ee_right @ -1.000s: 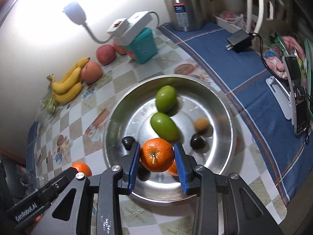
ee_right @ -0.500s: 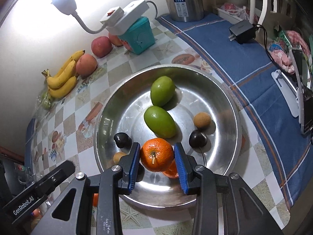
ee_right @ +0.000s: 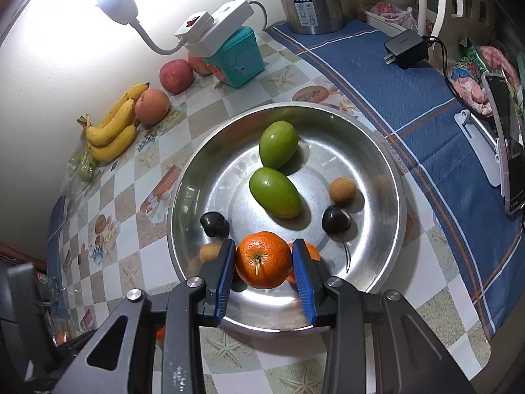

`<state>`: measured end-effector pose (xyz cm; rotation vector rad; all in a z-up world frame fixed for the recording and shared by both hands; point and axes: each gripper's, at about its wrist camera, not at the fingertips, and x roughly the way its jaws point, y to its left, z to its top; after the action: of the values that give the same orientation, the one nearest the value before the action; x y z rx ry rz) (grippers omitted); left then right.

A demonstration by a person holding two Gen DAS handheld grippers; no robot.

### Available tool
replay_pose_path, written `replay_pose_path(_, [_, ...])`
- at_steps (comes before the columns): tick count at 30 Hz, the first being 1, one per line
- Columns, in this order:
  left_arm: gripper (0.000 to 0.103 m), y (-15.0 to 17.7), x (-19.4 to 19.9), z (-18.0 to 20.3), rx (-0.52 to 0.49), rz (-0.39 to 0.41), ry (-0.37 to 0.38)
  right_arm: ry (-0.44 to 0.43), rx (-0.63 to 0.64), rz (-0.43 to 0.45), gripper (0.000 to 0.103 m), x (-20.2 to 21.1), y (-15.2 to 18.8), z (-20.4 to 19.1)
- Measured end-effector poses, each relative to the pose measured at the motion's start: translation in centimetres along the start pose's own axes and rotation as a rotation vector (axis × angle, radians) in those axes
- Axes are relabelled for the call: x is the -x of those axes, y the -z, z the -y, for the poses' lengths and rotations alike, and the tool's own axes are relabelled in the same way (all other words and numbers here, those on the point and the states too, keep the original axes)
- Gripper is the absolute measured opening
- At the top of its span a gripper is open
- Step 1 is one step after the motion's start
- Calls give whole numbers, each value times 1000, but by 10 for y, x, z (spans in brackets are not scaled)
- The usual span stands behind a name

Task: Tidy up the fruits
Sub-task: 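Carry both held tangerines over the steel tray, then lower the tangerines into the tray and open both grippers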

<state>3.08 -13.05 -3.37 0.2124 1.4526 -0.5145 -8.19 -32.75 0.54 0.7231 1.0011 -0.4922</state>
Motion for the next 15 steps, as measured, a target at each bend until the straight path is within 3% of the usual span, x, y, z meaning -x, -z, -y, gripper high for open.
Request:
replay_pose_path(3, [59,1,-6,-2,7,10,0,-13,-9,-1,37,2,1,3])
replay_pose_path(5, [47,3,-9,-2,6,4,18,-23,-17,0,37,4,1,6])
replay_pose_path(6, [34,3,-10,-1,6,4,50,-27,-23,0,37,5,1,8])
replay_pose_path(10, [34,8,-7,12,-52,9,33,-30,-43,3,37,9,1,18])
replay_pose_path(14, [30,10,4,22,-65,23,70,-25,-47,1,37,12,2,25])
replay_pose_path(15, [10,10,13,26,-73,48,94,-19,-48,-5,37,12,3,27])
